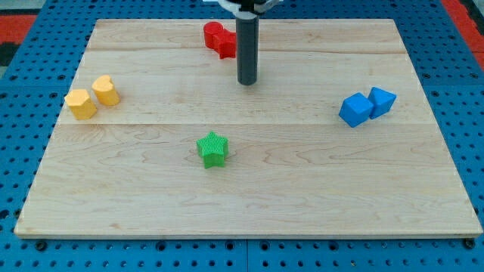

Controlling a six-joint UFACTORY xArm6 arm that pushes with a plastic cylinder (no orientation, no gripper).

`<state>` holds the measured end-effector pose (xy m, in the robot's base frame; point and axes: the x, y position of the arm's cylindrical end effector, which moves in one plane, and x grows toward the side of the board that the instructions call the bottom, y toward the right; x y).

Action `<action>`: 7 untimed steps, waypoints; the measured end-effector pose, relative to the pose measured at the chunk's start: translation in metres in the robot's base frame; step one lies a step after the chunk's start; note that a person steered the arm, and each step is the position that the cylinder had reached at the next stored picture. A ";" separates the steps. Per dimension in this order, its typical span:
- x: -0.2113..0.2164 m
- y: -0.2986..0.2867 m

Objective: Place the green circle at the top right side of the board

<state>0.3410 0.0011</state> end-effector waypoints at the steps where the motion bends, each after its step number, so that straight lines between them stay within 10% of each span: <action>1: -0.001 -0.033; 7: -0.091 0.092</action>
<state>0.2502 0.0932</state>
